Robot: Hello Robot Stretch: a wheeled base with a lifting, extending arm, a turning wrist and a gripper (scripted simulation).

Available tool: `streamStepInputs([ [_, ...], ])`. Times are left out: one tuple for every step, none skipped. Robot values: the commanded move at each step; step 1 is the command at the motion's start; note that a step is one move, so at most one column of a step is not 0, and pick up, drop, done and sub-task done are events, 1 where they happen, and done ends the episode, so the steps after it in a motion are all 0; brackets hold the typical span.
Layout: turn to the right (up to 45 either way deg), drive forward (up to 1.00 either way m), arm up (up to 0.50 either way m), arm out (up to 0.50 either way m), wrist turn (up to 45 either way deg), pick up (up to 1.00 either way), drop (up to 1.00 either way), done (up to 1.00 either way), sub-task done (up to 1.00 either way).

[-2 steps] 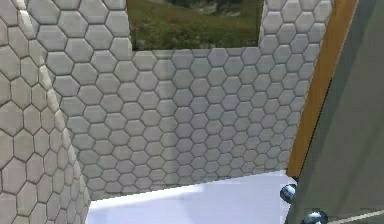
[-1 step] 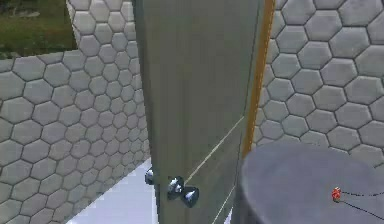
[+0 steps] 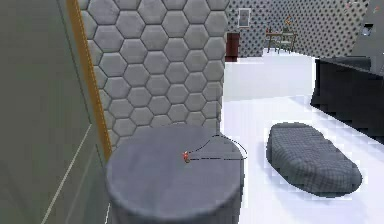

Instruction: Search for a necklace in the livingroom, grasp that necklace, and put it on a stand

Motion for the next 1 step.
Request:
streamStepInputs([
  [36.0, 0.0, 0.0, 0.0, 0.0, 0.0, 0.0, 0.0, 0.0],
])
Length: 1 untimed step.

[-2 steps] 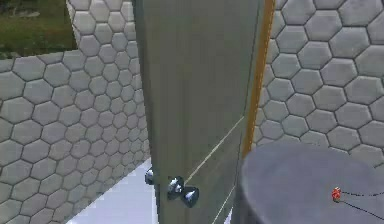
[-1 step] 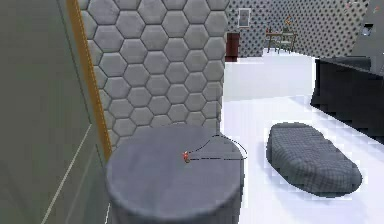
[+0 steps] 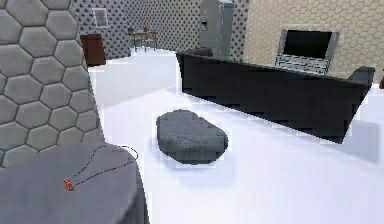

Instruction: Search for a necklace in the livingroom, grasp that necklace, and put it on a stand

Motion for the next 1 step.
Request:
streamStepInputs([
  [0.0, 0.45, 0.0, 0.0, 0.0, 0.0, 0.0, 0.0, 0.0],
])
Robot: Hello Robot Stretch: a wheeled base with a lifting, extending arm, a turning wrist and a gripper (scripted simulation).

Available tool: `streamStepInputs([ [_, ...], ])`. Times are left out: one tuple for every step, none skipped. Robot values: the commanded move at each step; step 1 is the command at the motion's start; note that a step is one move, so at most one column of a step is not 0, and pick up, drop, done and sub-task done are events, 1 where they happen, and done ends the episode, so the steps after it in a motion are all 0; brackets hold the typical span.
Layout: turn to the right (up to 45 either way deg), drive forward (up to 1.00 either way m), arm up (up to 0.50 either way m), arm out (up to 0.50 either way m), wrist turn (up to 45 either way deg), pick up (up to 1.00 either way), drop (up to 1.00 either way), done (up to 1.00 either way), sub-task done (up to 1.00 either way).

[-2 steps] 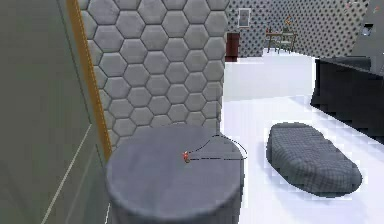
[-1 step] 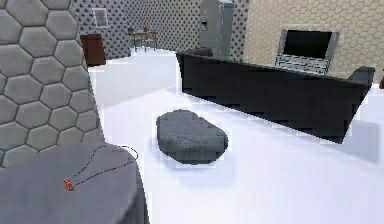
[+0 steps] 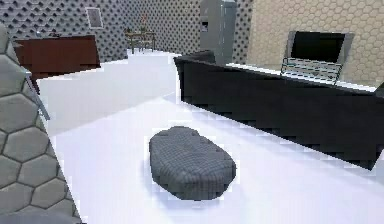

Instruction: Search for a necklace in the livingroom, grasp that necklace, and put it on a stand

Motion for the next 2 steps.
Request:
streamStepInputs([
  [-6.0, 0.0, 0.0, 0.0, 0.0, 0.0, 0.0, 0.0, 0.0],
  [0.0, 0.5, 0.0, 0.0, 0.0, 0.0, 0.0, 0.0, 0.0],
])
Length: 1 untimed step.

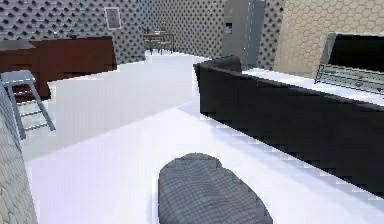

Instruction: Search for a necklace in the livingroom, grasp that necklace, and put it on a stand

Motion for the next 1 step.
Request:
streamStepInputs([
  [-36.0, 0.0, 0.0, 0.0, 0.0, 0.0, 0.0, 0.0, 0.0],
])
